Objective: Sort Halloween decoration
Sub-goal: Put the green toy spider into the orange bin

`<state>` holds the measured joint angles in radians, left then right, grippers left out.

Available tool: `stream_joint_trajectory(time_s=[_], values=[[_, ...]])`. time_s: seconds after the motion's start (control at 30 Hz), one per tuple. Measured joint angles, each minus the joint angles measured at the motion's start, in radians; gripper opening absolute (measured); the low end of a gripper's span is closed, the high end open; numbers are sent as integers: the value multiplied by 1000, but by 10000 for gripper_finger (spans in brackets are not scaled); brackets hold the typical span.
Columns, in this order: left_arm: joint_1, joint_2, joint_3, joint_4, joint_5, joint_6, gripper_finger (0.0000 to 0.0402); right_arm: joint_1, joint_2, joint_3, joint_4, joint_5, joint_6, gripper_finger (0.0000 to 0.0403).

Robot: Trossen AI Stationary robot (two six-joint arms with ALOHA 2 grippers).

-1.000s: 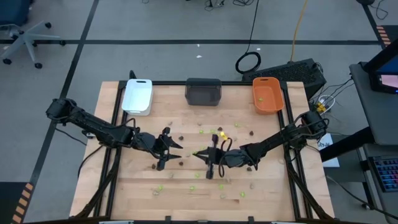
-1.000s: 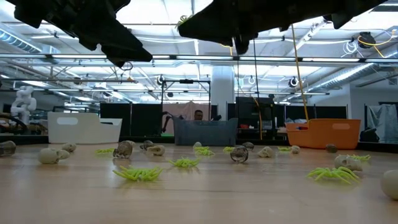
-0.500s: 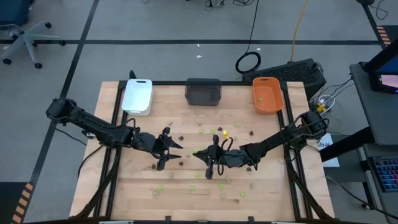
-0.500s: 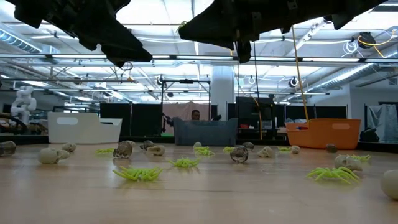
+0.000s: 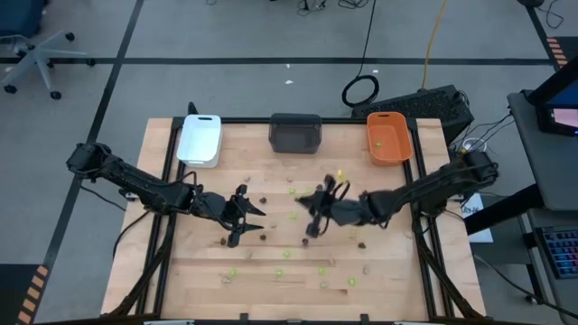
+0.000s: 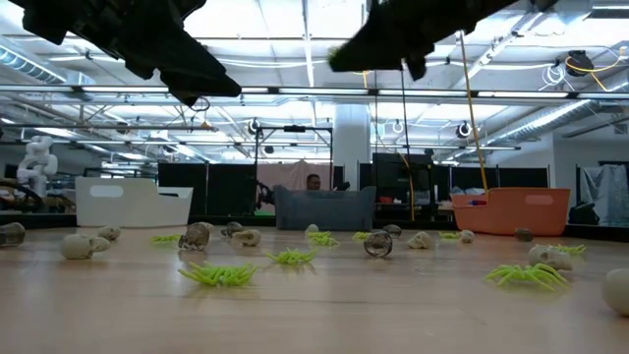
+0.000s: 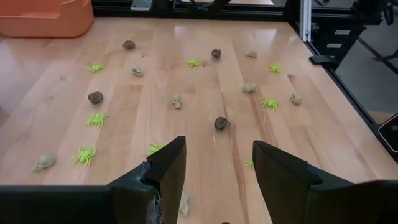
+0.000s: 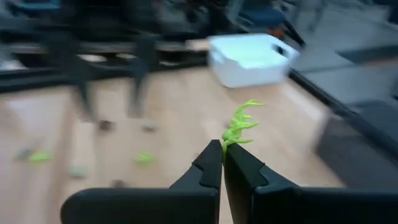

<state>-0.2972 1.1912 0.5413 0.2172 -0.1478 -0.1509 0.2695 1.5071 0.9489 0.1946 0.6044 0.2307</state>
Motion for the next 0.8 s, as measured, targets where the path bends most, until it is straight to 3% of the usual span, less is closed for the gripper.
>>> stream_joint_trajectory(time_s=[0.2, 0.4, 0.8], values=[[0, 0, 0, 1, 0, 0, 187, -147, -126, 0, -313, -2, 86, 0], [0, 0, 0, 1, 0, 0, 187, -327, -174, 0, -602, -2, 159, 0], [0, 0, 0, 1, 0, 0, 187, -627, -174, 0, -926, -6, 180, 0]])
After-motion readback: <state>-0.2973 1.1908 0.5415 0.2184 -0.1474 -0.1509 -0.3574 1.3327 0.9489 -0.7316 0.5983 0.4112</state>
